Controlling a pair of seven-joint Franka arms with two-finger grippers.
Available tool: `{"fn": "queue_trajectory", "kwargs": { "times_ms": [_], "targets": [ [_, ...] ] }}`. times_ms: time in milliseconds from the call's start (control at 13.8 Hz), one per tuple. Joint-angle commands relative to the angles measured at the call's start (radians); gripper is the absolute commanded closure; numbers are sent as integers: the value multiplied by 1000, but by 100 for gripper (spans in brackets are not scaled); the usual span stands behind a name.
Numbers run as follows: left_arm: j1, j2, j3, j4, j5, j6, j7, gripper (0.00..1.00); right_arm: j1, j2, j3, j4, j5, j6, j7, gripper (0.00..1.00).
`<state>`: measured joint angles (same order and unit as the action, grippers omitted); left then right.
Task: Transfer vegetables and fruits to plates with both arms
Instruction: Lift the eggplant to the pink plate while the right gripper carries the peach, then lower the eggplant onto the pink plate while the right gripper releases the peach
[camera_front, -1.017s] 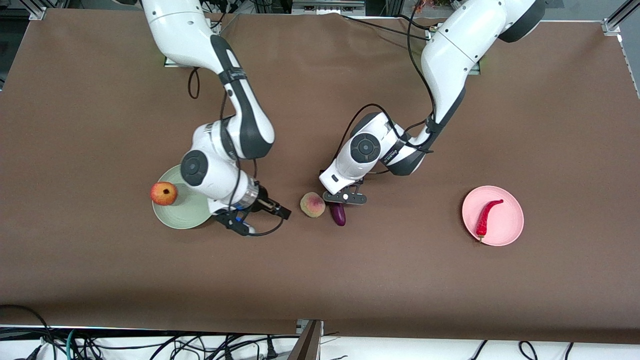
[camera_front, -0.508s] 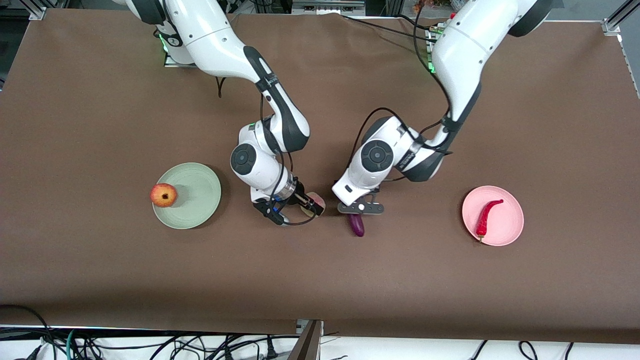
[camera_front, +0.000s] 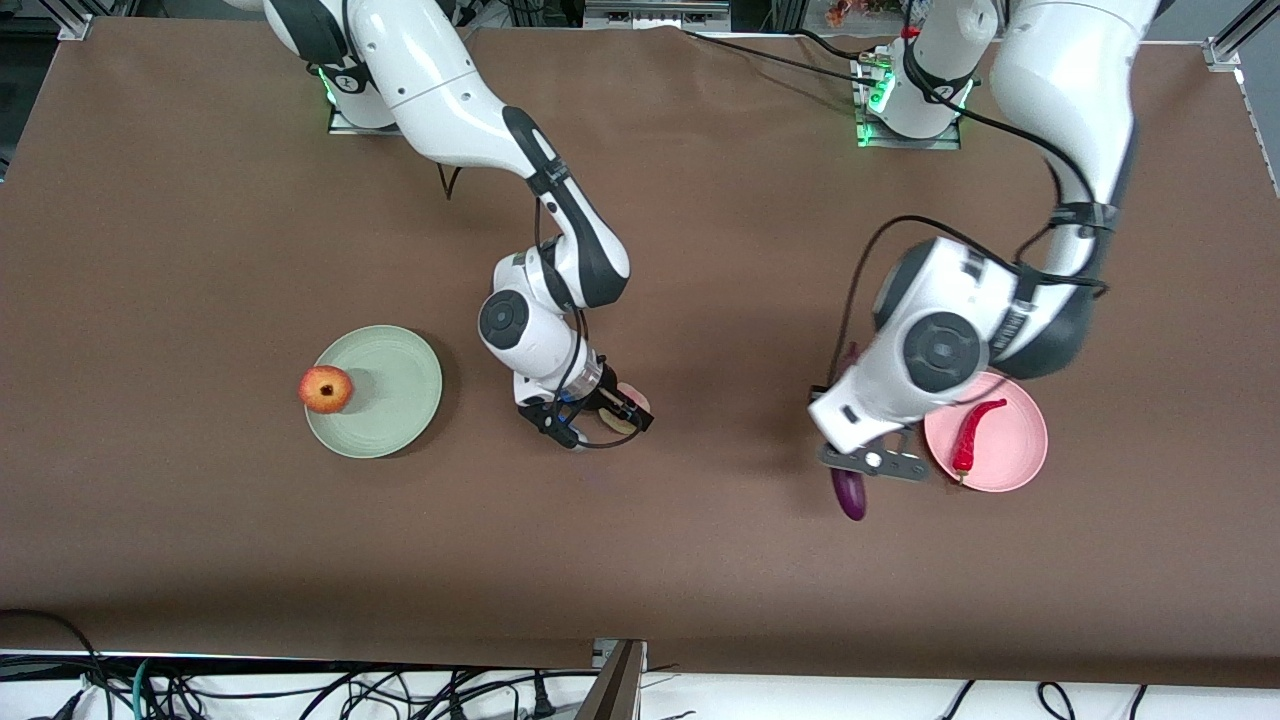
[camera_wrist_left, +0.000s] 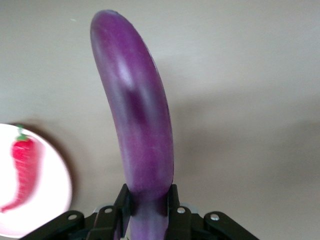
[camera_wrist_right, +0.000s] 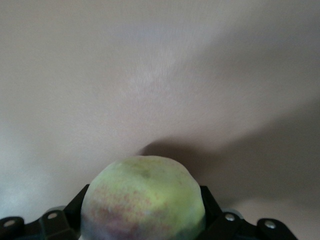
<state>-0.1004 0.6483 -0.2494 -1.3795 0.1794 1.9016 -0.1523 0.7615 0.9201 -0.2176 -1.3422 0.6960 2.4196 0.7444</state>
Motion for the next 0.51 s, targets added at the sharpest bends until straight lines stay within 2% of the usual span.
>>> {"fn": "queue_trajectory", "kwargs": {
  "times_ms": [0, 145, 218, 291, 363, 436],
  "targets": [
    [82, -10, -5, -7, 17, -26, 179, 95, -86, -139, -78, -3, -6, -318, -174, 84],
    [146, 1, 5, -7, 35, -18, 268, 94, -97, -177, -201, -12, -59, -547, -404, 84],
    [174, 8, 5, -10, 81, -16, 313, 94, -94, -182, -268, -18, -114, -630, -497, 84],
    [206, 13, 4, -16, 119, -15, 338, 94, -94, -190, -316, -31, -178, -675, -581, 82],
    [240, 16, 4, -18, 126, -13, 347, 93, -93, -201, -354, -66, -266, -691, -681, 74],
    [276, 25, 4, -18, 127, -10, 362, 91, -93, -222, -371, -119, -304, -677, -745, 72]
  ]
}}
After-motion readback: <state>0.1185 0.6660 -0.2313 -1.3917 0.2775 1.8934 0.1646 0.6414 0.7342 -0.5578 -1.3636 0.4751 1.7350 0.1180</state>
